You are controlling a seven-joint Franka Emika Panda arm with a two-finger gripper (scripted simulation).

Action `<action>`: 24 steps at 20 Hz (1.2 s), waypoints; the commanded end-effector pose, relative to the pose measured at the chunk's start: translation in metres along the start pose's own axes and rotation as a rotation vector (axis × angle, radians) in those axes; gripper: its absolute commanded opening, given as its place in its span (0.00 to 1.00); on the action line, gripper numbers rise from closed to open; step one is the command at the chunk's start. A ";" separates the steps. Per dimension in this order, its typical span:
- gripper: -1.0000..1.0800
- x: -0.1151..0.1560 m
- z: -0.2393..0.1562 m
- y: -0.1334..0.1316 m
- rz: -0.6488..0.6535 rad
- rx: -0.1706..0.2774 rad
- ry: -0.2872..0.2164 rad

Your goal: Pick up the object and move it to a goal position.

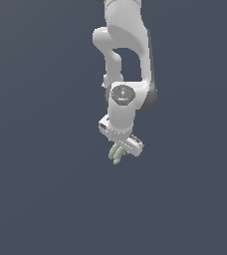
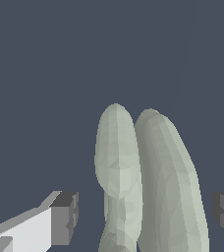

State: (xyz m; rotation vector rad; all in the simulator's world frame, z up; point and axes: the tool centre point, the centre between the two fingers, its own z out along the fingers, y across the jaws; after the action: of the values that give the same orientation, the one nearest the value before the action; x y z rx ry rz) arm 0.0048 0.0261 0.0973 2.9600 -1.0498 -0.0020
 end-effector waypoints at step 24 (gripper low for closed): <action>0.00 0.049 -0.020 0.035 0.001 0.002 0.002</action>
State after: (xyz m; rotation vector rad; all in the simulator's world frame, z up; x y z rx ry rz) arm 0.0178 -0.0191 0.1123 2.9610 -1.0504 0.0007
